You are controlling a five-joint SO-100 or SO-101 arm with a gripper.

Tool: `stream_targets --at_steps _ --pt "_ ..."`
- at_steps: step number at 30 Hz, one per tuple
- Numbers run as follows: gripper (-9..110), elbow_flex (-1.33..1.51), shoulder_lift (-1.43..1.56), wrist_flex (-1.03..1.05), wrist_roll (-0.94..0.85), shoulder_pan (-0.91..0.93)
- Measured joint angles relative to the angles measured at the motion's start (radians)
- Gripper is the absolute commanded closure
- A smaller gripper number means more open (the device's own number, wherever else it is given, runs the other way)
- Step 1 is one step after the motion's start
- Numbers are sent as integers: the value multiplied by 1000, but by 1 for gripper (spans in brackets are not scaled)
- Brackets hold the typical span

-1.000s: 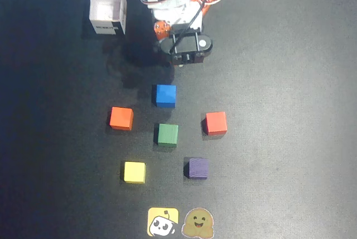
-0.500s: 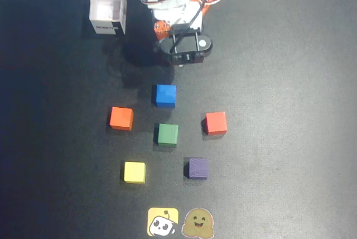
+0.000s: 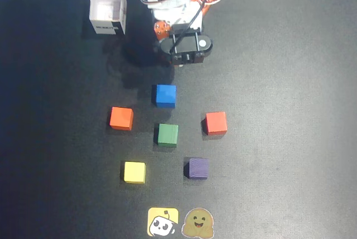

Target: Put the red cube on top of the green cube.

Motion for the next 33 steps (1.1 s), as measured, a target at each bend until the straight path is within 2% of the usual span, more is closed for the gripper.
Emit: stream_targets --at_steps 21,33 --pt "101 0 0 0 -5 12" --pt "101 -34 -23 -25 147 -48"
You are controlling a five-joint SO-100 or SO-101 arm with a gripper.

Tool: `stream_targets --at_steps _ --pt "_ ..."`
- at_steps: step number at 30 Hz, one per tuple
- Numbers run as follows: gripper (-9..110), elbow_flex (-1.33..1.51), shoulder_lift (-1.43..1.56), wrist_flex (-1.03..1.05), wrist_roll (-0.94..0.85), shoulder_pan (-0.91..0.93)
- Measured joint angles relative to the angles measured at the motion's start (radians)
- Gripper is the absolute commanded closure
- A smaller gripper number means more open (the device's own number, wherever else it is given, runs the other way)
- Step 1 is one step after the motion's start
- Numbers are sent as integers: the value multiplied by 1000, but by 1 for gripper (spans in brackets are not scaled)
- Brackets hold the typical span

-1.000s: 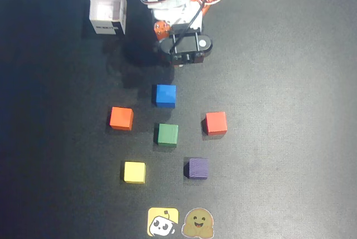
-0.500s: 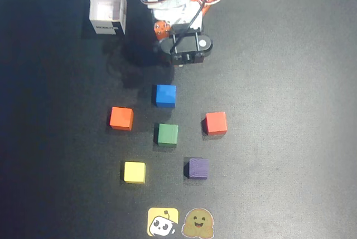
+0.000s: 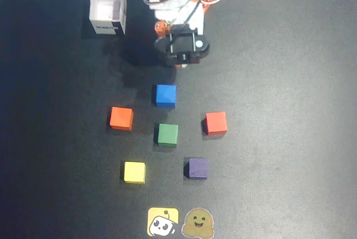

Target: Put the red cube on top of the green cube.

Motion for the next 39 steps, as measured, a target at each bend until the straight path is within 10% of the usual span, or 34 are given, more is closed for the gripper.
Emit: stream_targets --at_steps 14,39 --pt "90 -591 -827 -110 43 -137" --pt "80 -635 -1227 -434 212 -331"
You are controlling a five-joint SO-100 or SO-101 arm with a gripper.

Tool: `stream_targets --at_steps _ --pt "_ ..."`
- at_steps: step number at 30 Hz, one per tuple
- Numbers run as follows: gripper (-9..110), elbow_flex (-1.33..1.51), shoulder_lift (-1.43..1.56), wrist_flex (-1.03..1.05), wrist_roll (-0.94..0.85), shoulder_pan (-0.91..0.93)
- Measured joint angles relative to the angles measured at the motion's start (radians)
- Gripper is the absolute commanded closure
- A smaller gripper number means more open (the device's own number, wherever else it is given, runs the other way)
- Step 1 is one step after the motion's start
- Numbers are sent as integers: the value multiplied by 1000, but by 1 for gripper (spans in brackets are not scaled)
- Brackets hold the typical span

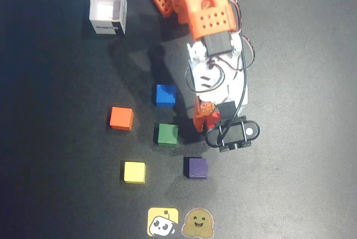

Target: Put the red cube on top of the green cube.

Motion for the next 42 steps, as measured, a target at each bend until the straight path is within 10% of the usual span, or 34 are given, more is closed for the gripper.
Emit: stream_targets --at_steps 42 --pt "97 256 -17 -252 77 -35"
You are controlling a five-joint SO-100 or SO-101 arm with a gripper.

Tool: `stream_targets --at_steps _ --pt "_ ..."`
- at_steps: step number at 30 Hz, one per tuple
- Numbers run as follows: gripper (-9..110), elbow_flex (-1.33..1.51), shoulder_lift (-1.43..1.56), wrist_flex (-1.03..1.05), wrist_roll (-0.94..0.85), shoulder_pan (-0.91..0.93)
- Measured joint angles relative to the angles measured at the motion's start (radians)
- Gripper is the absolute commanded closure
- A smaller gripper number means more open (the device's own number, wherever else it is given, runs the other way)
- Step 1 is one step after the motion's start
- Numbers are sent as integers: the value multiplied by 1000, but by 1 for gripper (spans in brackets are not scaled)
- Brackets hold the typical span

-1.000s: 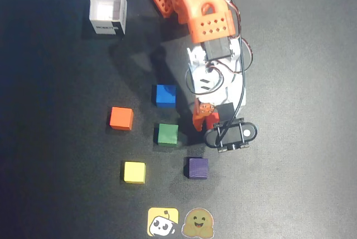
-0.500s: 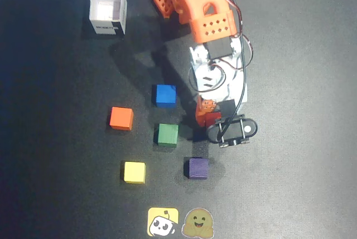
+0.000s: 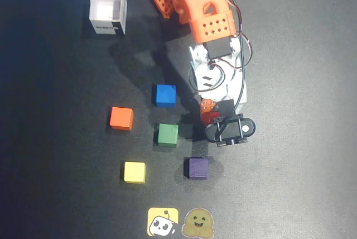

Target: Put the red cube on top of the green cube.

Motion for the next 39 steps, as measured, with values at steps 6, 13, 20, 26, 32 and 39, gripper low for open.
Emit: stream_targets --at_steps 6,13,20,26,32,39 --pt "97 -3 74 147 0 63" --pt "97 -144 163 399 0 153" --pt "97 -287 164 566 0 258" --pt "97 -371 126 623 0 342" --pt "97 -453 38 623 0 379" --pt "97 -488 -21 611 0 394"
